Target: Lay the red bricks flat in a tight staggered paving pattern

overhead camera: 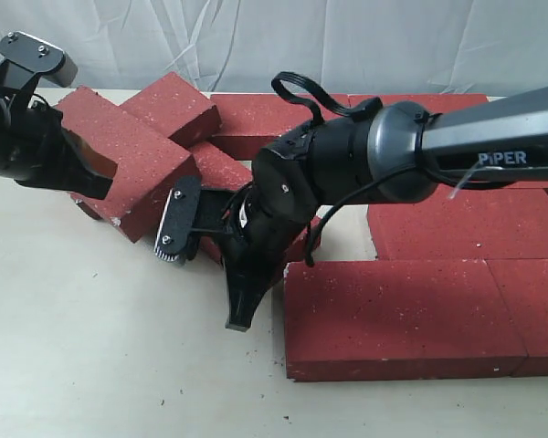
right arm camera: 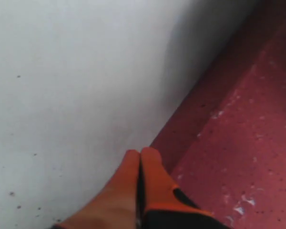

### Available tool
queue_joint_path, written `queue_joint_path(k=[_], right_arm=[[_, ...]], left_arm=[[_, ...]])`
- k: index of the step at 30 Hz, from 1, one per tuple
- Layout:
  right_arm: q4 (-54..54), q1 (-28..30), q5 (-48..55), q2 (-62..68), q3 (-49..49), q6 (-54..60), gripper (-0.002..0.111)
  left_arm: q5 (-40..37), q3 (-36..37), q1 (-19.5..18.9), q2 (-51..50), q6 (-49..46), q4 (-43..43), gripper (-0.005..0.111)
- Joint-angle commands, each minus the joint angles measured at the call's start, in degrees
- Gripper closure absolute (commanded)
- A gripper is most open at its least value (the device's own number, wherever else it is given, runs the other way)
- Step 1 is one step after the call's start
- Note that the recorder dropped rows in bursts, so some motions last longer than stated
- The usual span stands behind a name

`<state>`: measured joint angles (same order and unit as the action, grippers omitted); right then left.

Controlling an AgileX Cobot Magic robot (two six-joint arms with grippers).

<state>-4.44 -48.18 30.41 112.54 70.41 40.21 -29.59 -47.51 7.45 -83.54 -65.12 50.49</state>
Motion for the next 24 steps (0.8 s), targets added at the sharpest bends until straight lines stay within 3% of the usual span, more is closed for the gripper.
queue_joint_path(k=[1, 13, 19, 24], right_arm=[[6.1, 0.2, -2.1, 0.3, 0.3, -5.2, 0.109], [37.2, 0.2, -0.2, 0.3, 0.3, -34.8, 0.109], [41.6, 1.4, 3.6, 0.3, 0.3, -37.7, 0.109], [41.3, 7.3, 3.2, 0.3, 0.2, -40.2, 0.109]], left_arm=[[0.1, -0.4, 0.2, -0.2, -0.1, 0.5, 0.107], [0.5, -0.4, 0.2, -0.2, -0.1, 0.5, 0.107], [1.0, -0.4, 0.2, -0.2, -0.1, 0.5, 0.107], [1.0, -0.4, 0.2, -0.2, -0.1, 0.5, 0.107]])
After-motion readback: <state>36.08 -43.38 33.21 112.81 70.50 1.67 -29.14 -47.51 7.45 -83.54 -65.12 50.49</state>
